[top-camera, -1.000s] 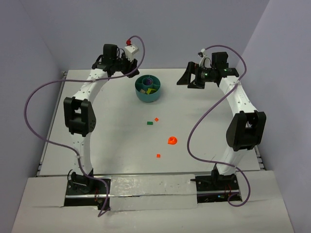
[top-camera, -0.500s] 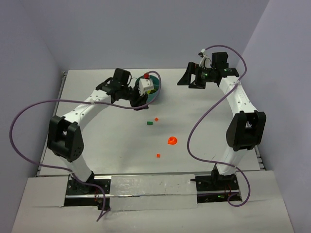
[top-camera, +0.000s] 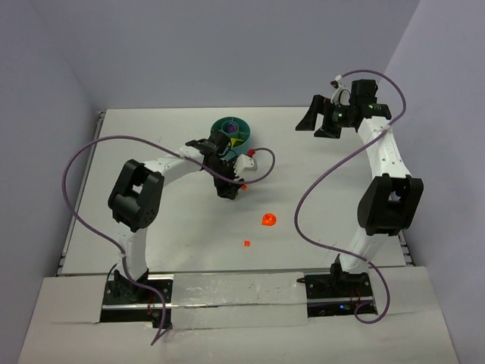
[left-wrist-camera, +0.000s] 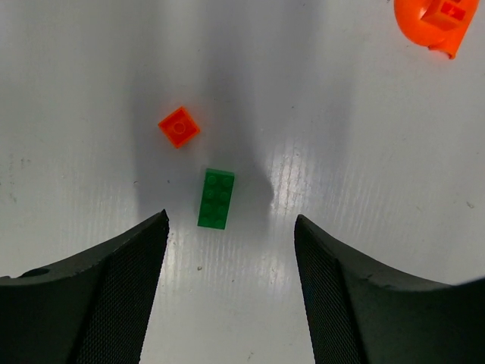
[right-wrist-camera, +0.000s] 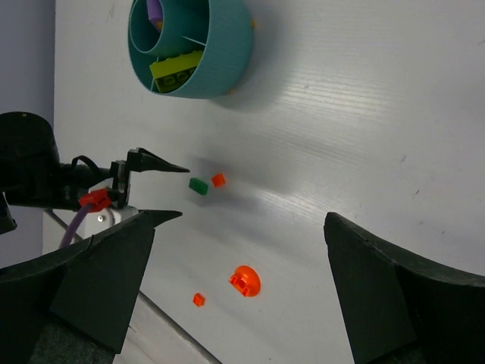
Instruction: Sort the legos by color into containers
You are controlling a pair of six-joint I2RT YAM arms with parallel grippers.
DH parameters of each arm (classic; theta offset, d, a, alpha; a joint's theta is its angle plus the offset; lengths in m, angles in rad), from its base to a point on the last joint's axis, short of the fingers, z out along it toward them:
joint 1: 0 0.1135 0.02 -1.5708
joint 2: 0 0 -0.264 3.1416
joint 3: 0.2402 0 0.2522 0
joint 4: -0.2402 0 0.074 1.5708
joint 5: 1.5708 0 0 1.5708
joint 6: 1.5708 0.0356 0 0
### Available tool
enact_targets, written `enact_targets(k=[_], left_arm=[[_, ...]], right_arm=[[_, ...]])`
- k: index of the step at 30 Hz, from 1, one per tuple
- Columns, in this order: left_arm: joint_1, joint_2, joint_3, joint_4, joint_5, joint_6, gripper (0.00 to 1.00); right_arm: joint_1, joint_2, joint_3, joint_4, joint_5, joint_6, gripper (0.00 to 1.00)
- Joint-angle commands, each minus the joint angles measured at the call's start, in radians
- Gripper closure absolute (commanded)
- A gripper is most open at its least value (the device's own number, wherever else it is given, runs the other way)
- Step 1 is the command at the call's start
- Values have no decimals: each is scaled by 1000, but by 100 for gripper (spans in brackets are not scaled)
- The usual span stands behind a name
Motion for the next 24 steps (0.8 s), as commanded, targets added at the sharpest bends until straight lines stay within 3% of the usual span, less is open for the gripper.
enact_targets(k=[1, 7, 14, 21, 24], left_arm=[[-6, 42, 63, 17, -44, 39, 25], [-13, 94, 96, 10, -64, 65, 26], [-42, 77, 25, 86, -101, 79, 36], [-75, 43, -43, 118, -104, 101, 55], [-80, 33, -61, 113, -102, 112, 67]], right_arm=[[-7, -29, 23, -20, -33, -22, 0], [-5, -23, 32, -23, -46, -23, 0], [-5, -12, 32, -20, -58, -16, 0], [-5, -7, 35, -20, -65, -11, 0], [-5, -7, 34, -20, -65, -9, 0]])
